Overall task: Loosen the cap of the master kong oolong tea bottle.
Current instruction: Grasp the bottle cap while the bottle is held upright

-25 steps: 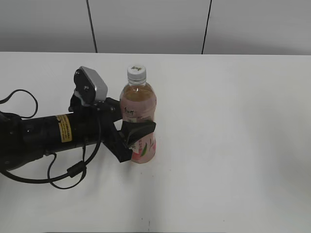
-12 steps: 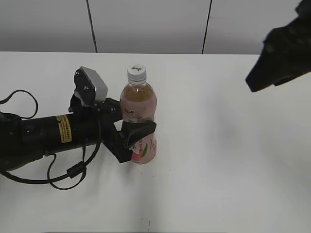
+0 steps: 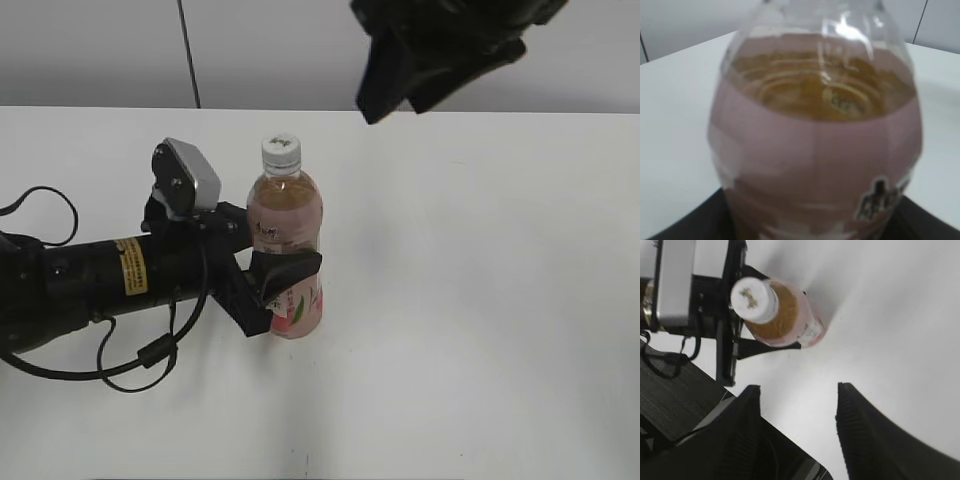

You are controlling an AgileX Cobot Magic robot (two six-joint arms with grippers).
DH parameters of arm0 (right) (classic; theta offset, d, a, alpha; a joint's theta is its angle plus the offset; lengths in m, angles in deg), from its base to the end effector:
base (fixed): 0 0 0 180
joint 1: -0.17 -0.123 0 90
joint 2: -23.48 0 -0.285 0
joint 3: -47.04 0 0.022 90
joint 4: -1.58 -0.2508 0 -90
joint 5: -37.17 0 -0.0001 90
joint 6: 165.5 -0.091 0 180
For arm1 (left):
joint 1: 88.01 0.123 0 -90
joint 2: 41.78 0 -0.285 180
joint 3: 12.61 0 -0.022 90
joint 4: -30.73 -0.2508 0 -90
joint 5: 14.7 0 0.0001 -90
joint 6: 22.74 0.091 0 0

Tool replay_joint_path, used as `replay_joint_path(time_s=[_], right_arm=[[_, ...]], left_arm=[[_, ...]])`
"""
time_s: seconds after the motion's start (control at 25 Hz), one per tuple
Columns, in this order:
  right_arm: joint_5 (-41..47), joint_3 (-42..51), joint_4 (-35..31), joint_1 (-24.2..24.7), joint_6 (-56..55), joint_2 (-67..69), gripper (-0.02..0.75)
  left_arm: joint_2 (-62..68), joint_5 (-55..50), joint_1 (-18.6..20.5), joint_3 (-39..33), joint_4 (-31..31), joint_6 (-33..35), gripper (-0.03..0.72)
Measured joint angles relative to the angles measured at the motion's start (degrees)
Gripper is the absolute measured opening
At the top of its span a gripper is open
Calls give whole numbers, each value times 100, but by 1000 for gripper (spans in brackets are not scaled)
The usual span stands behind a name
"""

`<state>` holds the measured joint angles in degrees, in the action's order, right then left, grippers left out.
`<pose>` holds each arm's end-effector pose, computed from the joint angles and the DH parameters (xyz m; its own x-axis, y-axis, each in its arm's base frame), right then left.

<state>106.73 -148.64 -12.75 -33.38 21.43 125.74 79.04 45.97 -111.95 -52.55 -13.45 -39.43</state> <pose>0.2768 0.2089 0.3578 -0.7385 -0.5270 -0.4206 -0.6416 0.7411 0.1978 0.2681 -0.1795 0.1148 -0.1625 0.2046 -0.9653 0.8829 0.4669 -0.0497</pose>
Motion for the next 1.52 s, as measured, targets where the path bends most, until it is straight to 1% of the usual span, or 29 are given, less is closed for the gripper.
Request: replay_joint_path(time_s=[0.16, 0.28, 0.48, 0.6, 0.76, 1.24, 1.52], right_arm=[[16, -793, 33, -248, -227, 610, 375], [16, -1169, 74, -380, -409, 1004, 375], [16, -1335, 158, -674, -560, 1370, 375], [19, -1335, 376, -818, -693, 1481, 375], [23, -1335, 522, -841, -821, 1545, 375], [36, -1393, 631, -841, -1159, 1767, 375], [41, -1712, 565, -841, -1226, 1864, 375]], left_arm=[[0, 47, 0, -35, -18, 0, 388], [0, 59, 0, -35, -23, 0, 388], [0, 59, 0, -39, -23, 0, 388], [0, 70, 0, -39, -23, -7, 388], [0, 70, 0, -39, -18, -6, 388], [0, 75, 0, -39, -18, -17, 388], [0, 79, 0, -39, -18, -22, 388]])
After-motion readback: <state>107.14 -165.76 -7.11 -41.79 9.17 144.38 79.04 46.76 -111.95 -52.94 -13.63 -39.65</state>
